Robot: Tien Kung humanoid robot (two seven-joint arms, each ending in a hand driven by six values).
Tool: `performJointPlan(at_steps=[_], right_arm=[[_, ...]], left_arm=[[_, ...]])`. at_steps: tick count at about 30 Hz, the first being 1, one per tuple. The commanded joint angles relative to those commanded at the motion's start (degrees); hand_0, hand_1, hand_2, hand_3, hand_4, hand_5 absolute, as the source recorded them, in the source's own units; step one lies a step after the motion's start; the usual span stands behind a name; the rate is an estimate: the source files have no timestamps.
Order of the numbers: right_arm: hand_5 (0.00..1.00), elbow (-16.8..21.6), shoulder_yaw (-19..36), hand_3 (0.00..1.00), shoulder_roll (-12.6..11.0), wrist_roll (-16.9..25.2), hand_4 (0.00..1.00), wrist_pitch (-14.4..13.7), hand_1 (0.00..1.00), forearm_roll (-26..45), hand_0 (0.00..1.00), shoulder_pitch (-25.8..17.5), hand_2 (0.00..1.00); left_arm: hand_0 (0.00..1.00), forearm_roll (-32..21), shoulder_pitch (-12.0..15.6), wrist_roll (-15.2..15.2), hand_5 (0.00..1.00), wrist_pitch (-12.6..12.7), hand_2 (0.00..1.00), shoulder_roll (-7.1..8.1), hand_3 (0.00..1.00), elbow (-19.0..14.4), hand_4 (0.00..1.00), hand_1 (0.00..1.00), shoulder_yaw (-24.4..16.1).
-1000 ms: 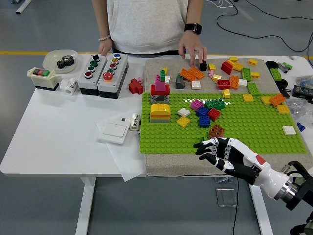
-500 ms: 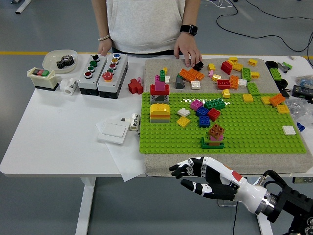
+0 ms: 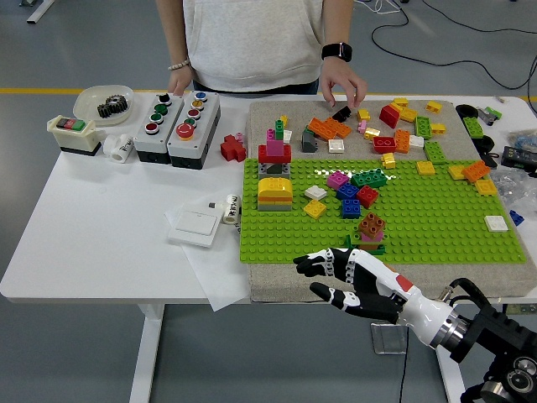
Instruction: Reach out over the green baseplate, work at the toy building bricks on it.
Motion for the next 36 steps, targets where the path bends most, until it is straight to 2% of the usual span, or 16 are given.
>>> performJointPlan(at_steps=[16, 31, 36], right_arm=[[0.587, -10.05, -0.30, 0.677, 2.70, 4.56, 0.799, -3.34, 0.781, 2.83, 0.848, 6.45, 0.797], [0.614, -11.14, 0.64, 0.672, 3.16, 4.96, 0.829, -3.22, 0.775, 2.78, 0.840, 5.44, 0.792], [0.616, -10.10, 2.67, 0.668, 3.17, 5.27, 0.831, -2.85, 0.771, 1.26, 0.833, 2.88, 0.787]], left_arm=[[0.480, -0.17, -0.21, -0.04, 0.679, -0.02, 0.632, 0.01, 0.578, -0.03, 0.599, 0.573, 0.13], [0.480, -0.19, -0.13, 0.01, 0.676, 0.06, 0.634, -0.12, 0.578, -0.03, 0.600, 0.571, 0.07], [0.482, -0.24, 0.05, 0.02, 0.674, 0.14, 0.634, -0.18, 0.578, -0.04, 0.601, 0.571, 0.04]])
